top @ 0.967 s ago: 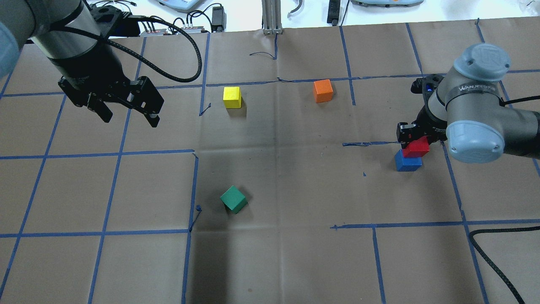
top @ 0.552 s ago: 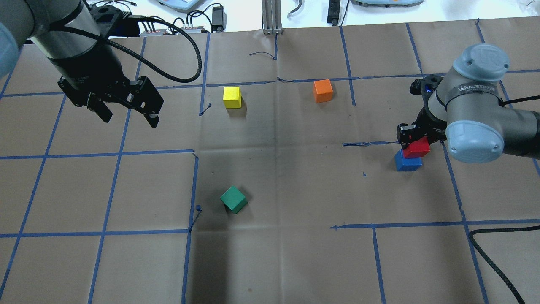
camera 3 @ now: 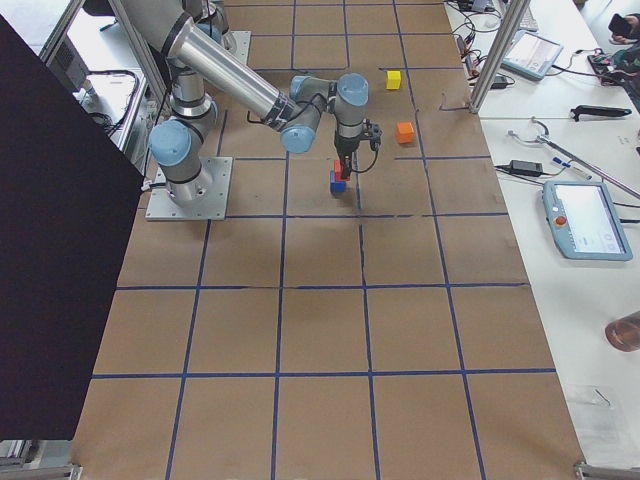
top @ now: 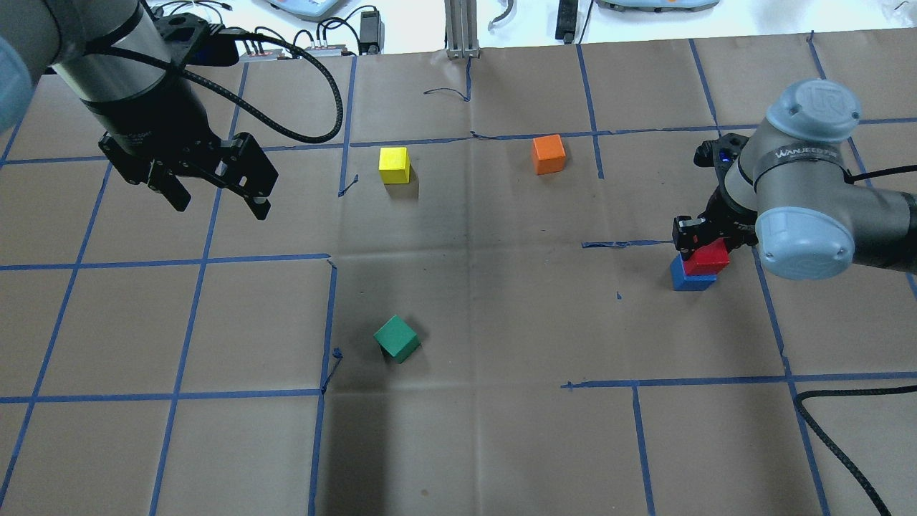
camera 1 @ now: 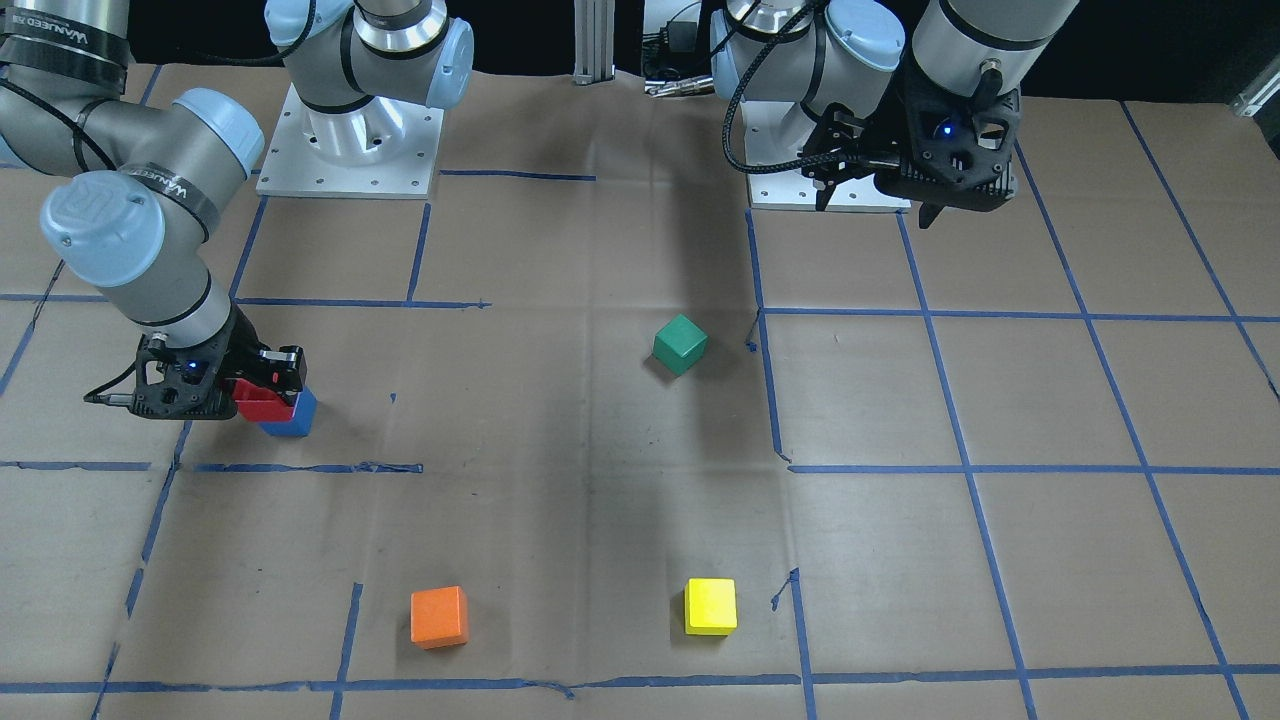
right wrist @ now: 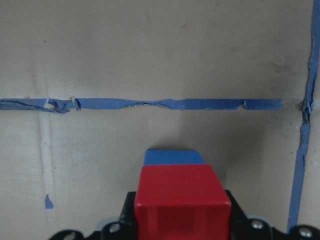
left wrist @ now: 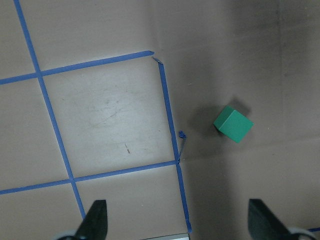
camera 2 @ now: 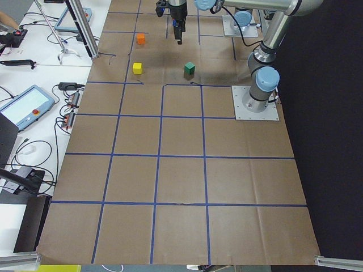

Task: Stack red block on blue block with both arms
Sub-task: 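Carry the red cube over the blue cube and lower it on top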

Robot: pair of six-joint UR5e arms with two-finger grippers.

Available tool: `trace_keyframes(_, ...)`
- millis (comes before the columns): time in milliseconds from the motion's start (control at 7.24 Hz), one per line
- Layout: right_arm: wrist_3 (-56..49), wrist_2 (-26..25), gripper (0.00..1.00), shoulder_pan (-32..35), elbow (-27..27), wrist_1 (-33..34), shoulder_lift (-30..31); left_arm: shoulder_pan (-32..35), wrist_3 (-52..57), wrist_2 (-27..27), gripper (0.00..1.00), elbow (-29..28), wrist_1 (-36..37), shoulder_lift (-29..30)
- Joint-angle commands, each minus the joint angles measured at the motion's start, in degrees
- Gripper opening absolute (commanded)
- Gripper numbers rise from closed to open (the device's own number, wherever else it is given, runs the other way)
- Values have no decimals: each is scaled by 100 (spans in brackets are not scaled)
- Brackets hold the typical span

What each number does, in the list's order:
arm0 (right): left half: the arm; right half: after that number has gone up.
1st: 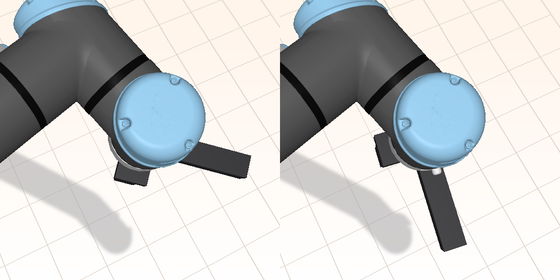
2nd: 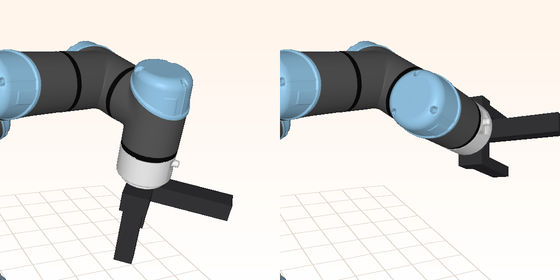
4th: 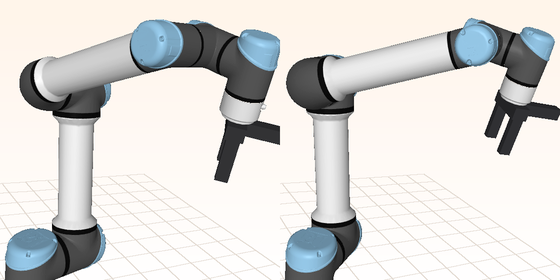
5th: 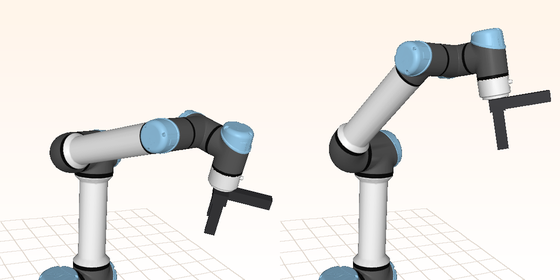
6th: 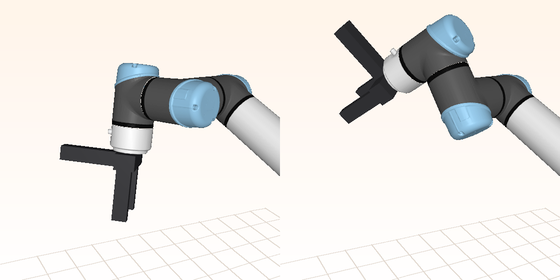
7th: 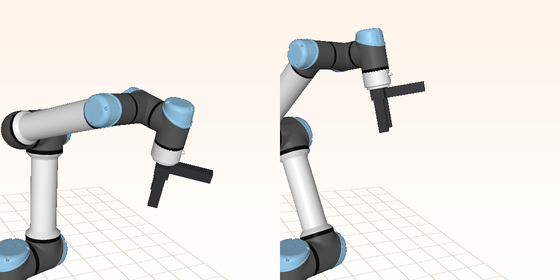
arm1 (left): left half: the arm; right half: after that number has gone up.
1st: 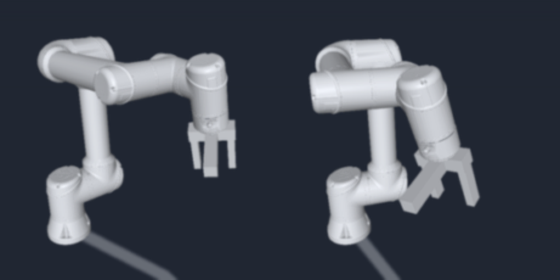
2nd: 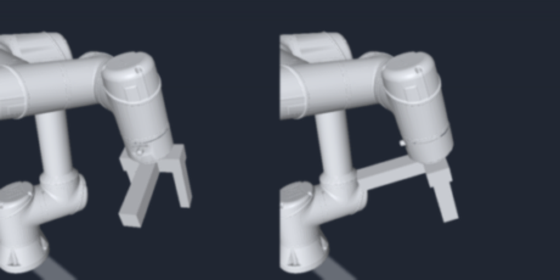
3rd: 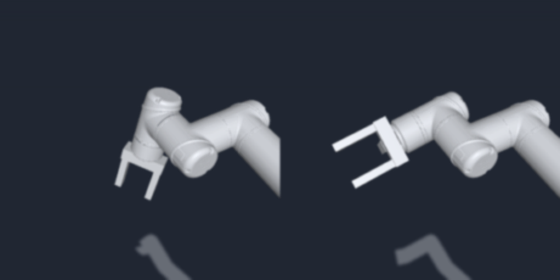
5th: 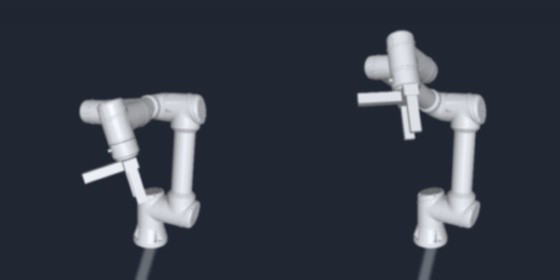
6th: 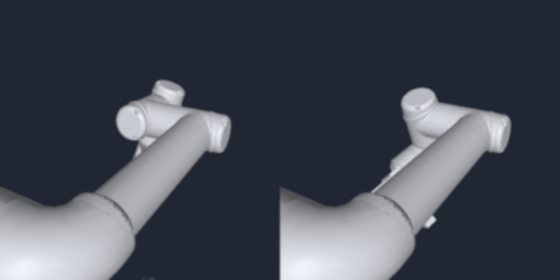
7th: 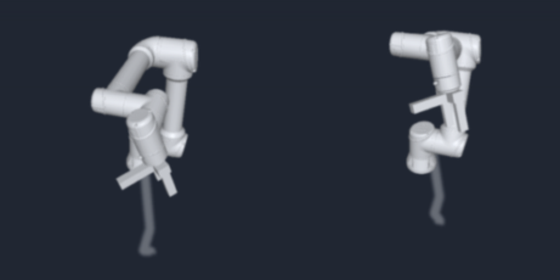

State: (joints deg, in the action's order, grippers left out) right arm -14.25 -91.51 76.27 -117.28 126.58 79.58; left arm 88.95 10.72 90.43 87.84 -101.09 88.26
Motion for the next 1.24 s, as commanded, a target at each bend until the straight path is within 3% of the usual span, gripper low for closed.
trace_keyframes(0,-8,-112,7,2,-41,16,-13,-1,9,1,100,-3,10,7)
trace_keyframes(829,53,-25,8,28,-58,16,67,-1,-26,1,100,-3,45,7)
trace_keyframes(1105,53,-33,13,28,-58,16,49,-1,-26,1,100,-3,45,7)
